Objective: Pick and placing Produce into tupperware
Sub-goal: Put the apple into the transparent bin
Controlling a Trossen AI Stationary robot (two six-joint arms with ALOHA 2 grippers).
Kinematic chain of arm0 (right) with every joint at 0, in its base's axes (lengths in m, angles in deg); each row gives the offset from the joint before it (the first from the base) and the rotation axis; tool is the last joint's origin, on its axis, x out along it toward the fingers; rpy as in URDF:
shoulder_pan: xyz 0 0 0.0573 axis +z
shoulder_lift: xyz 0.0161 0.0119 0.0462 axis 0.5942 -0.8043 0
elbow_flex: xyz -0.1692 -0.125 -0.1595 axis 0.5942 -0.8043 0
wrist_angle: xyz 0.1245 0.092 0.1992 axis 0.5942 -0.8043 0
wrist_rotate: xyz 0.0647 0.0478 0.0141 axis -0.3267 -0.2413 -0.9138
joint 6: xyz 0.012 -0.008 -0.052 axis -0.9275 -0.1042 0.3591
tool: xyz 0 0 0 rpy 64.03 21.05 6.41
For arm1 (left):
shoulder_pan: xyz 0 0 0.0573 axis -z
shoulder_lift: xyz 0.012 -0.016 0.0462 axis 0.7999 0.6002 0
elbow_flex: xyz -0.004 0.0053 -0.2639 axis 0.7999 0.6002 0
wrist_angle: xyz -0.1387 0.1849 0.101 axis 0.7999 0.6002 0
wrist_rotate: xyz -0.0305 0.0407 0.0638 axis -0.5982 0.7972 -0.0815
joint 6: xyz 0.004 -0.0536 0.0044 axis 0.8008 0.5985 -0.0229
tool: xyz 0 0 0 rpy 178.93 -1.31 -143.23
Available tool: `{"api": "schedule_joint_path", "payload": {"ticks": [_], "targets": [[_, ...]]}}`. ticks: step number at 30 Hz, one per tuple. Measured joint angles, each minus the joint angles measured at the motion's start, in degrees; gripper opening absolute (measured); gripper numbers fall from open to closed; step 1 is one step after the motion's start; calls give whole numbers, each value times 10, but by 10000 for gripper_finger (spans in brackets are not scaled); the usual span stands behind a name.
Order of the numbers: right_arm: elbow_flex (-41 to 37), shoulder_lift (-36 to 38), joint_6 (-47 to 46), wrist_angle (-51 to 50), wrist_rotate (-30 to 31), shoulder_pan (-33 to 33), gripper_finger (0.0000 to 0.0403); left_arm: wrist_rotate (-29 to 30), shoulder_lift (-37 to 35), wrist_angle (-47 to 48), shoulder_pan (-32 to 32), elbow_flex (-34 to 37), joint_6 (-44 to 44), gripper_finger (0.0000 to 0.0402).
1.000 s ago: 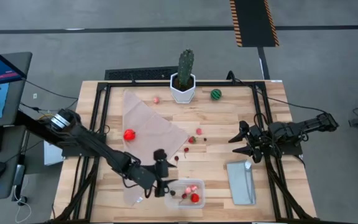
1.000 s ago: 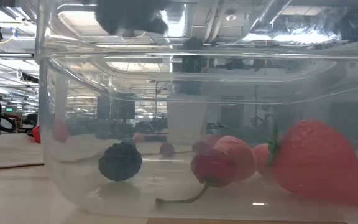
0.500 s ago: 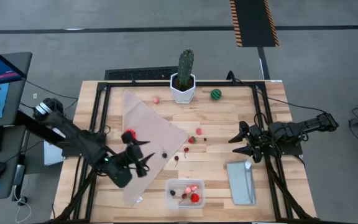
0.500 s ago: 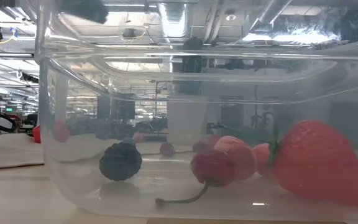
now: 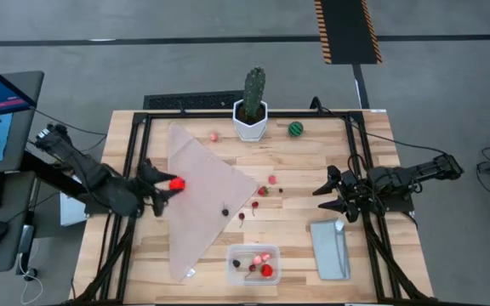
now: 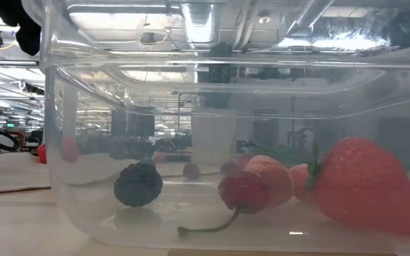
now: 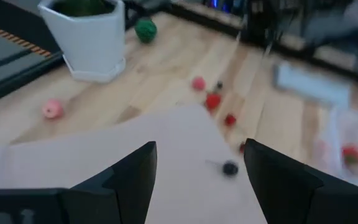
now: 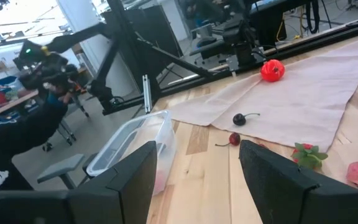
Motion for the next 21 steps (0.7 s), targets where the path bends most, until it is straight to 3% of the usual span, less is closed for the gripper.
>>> {"api": "schedule_joint_path", "payload": {"ticks": [4, 9, 21], "targets": [[0, 0, 0, 0, 0, 0, 255, 32, -77, 36, -14, 13, 4, 231], [0, 0, 0, 0, 0, 0, 255, 92, -120, 133, -38, 17, 52, 231], [0, 0, 0, 0, 0, 0, 255, 0, -95, 155, -42, 25, 35, 231]]}}
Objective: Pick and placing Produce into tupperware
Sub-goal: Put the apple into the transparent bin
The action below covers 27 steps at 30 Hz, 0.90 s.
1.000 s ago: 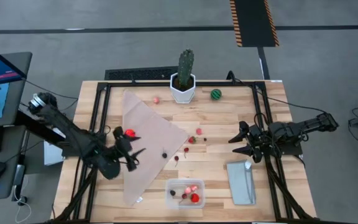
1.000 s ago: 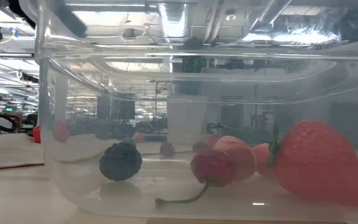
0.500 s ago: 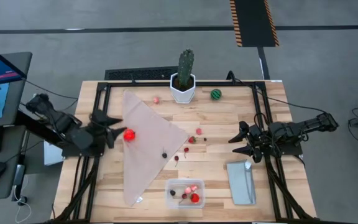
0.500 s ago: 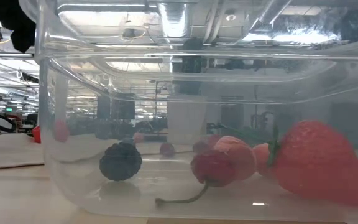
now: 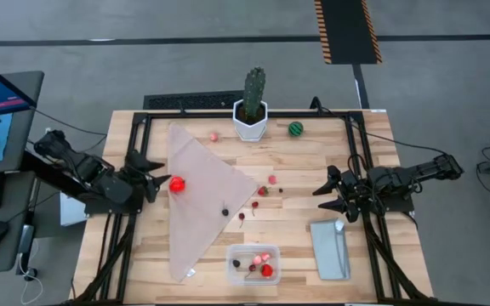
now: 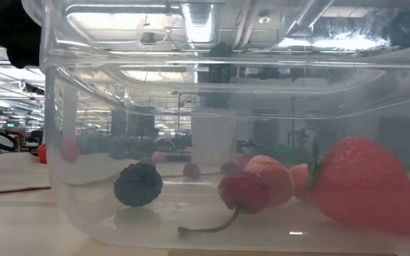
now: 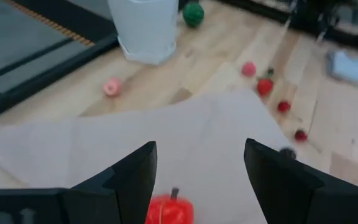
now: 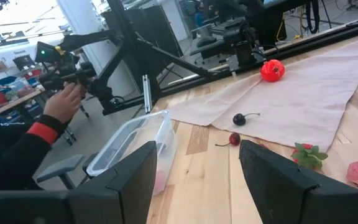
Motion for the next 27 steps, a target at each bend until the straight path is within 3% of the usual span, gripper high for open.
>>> {"api": "schedule_joint_path", "payload": {"ticks": [10, 13, 16, 27], "targets": [[0, 0, 0, 0, 0, 0, 255, -120, 3, -14, -28, 20, 25, 231], [0, 0, 0, 0, 0, 0, 255, -123, 16, 1, -55, 21, 61, 231], [0, 0, 0, 0, 0, 0, 255, -167, 31, 29, -99, 21, 89, 231], [0, 0, 0, 0, 0, 0, 255, -231, 80, -78, -208, 21, 16, 231]]}}
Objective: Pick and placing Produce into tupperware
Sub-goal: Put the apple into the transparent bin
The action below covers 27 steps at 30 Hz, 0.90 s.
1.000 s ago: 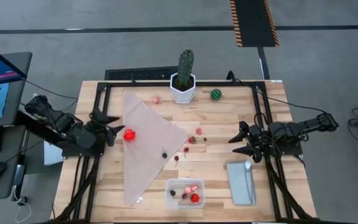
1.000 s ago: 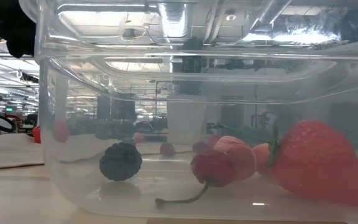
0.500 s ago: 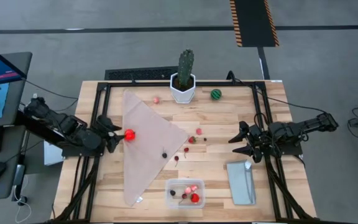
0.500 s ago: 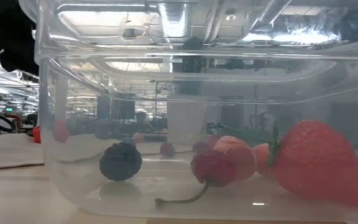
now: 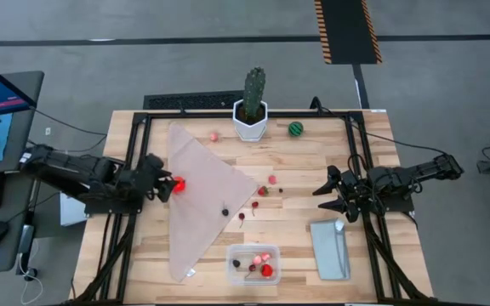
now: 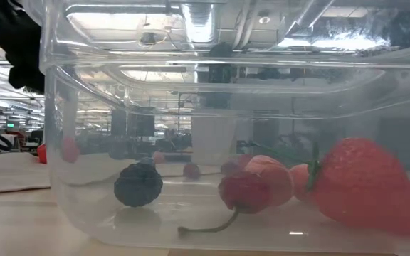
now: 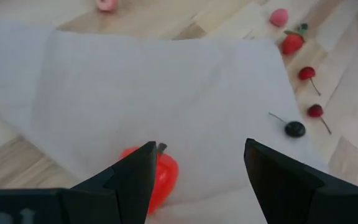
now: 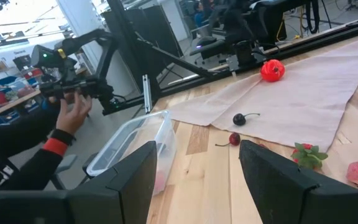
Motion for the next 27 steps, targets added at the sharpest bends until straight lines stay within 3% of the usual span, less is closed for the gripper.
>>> {"api": "schedule_joint_path", "payload": {"ticks": [10, 18, 27], "targets": [[0, 0, 0, 0, 0, 0, 255, -15, 36, -16, -77, 0, -16, 231], [0, 0, 0, 0, 0, 0, 255, -113, 101, -85, -129, 0, -64, 231], [0, 0, 0, 0, 0, 0, 255, -122, 148, -33, -143, 0, -29, 232]]}}
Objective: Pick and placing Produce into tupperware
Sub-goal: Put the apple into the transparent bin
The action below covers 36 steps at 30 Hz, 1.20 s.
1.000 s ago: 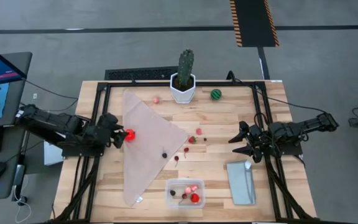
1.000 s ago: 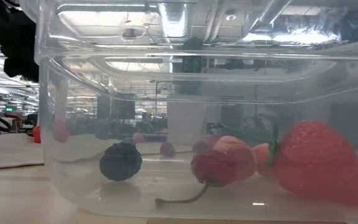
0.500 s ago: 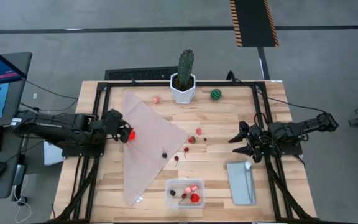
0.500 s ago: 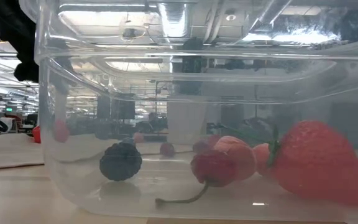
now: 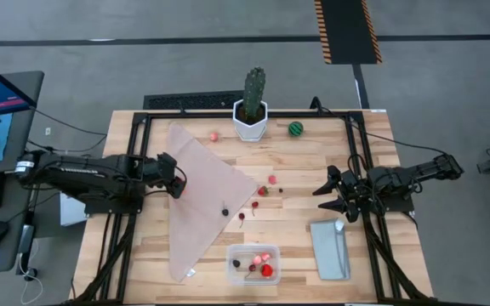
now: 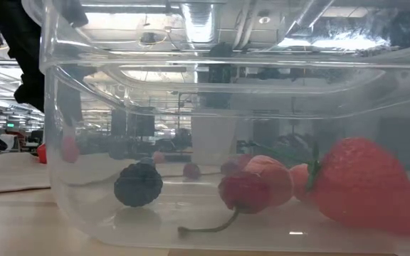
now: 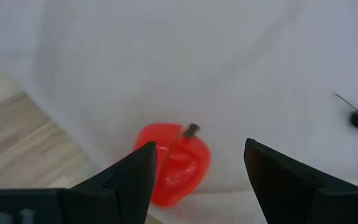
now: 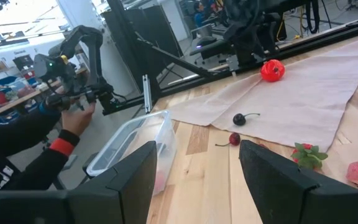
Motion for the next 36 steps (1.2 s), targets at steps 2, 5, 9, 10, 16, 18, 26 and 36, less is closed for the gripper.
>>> {"api": "schedule_joint_path", "payload": {"ticks": [2, 5, 9, 10, 16, 18, 26, 36], "targets": [[0, 0, 0, 0, 0, 0, 255, 2, -1, 0, -2, 0, -9, 232], [0, 0, 0, 0, 0, 0, 255, -3, -9, 10, -2, 0, -11, 239], [0, 0, 0, 0, 0, 0, 255, -19, -8, 28, -5, 0, -2, 288], [0, 0, 0, 0, 0, 0, 255, -24, -5, 30, -5, 0, 0, 305], [0, 0, 0, 0, 0, 0, 255, -28, 1, 32, -5, 0, -13, 385], [0, 0, 0, 0, 0, 0, 255, -28, 1, 39, -5, 0, -8, 395], [0, 0, 0, 0, 0, 0, 255, -34, 6, 39, -6, 0, -6, 397], [0, 0, 0, 0, 0, 0, 255, -41, 64, 27, -14, 0, -26, 399]]}}
